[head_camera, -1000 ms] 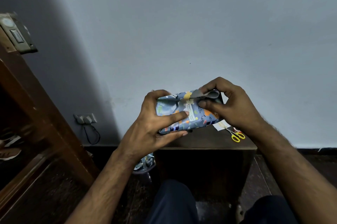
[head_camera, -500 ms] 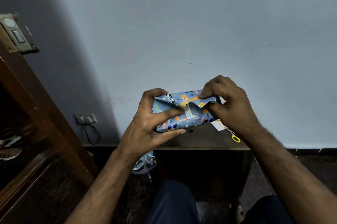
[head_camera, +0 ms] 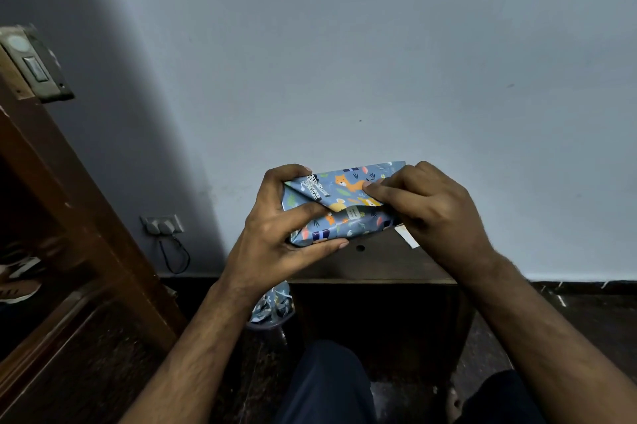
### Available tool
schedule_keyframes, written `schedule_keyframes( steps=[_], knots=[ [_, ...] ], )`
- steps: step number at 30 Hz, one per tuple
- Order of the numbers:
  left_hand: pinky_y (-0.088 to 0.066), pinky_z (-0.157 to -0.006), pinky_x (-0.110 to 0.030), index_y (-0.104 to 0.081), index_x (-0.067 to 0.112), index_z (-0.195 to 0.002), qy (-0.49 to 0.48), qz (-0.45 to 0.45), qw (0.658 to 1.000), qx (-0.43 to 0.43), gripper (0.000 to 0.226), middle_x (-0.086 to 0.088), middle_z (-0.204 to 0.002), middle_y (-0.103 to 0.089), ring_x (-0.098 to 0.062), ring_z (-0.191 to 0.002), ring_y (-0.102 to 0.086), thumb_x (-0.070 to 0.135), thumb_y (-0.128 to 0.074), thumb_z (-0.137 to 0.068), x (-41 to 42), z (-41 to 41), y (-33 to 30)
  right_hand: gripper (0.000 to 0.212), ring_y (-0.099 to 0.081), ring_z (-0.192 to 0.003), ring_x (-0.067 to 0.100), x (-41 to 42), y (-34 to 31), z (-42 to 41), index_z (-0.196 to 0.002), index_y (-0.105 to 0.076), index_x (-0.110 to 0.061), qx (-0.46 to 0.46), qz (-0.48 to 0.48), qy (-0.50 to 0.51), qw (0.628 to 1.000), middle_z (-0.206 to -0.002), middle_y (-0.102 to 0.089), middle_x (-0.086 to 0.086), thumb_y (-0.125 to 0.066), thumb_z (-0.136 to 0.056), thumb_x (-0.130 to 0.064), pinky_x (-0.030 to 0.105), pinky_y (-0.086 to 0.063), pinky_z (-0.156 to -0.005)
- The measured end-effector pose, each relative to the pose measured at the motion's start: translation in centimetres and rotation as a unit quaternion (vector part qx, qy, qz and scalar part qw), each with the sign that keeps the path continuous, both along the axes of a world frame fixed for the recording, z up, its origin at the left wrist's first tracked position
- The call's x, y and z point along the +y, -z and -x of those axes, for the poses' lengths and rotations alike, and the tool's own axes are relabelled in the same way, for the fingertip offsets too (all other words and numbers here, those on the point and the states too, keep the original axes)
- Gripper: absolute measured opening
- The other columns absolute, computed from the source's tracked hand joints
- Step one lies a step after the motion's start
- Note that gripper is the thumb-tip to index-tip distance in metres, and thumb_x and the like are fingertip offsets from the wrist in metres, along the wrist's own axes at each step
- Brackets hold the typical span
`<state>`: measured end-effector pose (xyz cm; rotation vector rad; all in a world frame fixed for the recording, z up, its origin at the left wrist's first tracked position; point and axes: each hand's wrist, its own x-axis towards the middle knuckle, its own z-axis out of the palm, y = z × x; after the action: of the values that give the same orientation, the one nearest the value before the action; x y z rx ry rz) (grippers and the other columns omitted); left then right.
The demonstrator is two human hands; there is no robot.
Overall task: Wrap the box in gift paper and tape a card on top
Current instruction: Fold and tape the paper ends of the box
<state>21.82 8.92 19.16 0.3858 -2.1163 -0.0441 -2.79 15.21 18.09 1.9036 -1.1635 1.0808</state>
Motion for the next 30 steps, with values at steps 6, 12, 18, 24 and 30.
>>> schedule_keyframes(
  steps=[6,12,18,24,30],
  knots=[
    [-0.049,-0.096,-0.044,-0.075,0.008,-0.101,0.017,0.036,0.999,-0.001,0.041,-0.008,-0.126,-0.056,-0.039,-0.116,-0.055,0.023,-0.096,-0.070,-0.1,0.3,0.2,0.033,-0.051,-0.076,0.024,-0.2,0.3,0.3,-0.116,-0.076,-0.009,0.028,0.015,0.015,0.999,-0.094,-0.071,0.005,-0.050,-0.099,0.002,0.032,-0.042,-0.063],
    [-0.045,-0.101,-0.041,-0.052,0.019,-0.109,0.040,0.026,0.999,0.025,0.061,-0.002,-0.121,-0.058,-0.044,-0.116,-0.052,0.017,-0.097,-0.068,-0.1,0.5,0.2,0.037,-0.059,-0.074,0.028,-0.2,0.5,0.2,-0.117,-0.076,-0.010,0.037,0.007,0.016,0.999,-0.094,-0.072,0.004,-0.046,-0.098,0.002,0.033,-0.046,-0.062],
    [-0.041,-0.104,-0.037,-0.081,0.013,-0.101,-0.011,0.077,0.996,-0.032,0.030,-0.013,-0.114,-0.059,-0.044,-0.115,-0.051,0.024,-0.093,-0.075,-0.8,0.2,0.3,0.040,-0.061,-0.079,0.028,-0.1,0.9,0.1,-0.122,-0.073,-0.012,0.061,-0.028,0.009,0.998,-0.104,-0.071,0.005,-0.040,-0.102,-0.004,0.037,-0.047,-0.067],
    [-0.045,-0.100,-0.046,-0.082,0.013,-0.096,-0.012,0.068,0.997,-0.038,0.024,-0.015,-0.112,-0.060,-0.042,-0.117,-0.050,0.024,-0.091,-0.076,-0.9,0.1,0.4,0.030,-0.068,-0.088,0.032,0.3,2.6,-0.2,-0.125,-0.070,-0.007,0.059,-0.047,-0.005,0.997,-0.106,-0.069,0.009,-0.056,-0.104,-0.024,0.041,-0.051,-0.072],
    [-0.046,-0.096,-0.049,-0.082,0.015,-0.096,0.001,0.053,0.998,-0.044,0.022,-0.012,-0.114,-0.059,-0.041,-0.117,-0.050,0.026,-0.089,-0.079,-0.7,0.4,0.8,0.027,-0.062,-0.079,0.030,0.1,2.2,0.1,-0.112,-0.074,-0.010,0.055,-0.066,0.006,0.996,-0.096,-0.066,0.005,-0.062,-0.101,-0.032,0.038,-0.045,-0.068]
  ],
)
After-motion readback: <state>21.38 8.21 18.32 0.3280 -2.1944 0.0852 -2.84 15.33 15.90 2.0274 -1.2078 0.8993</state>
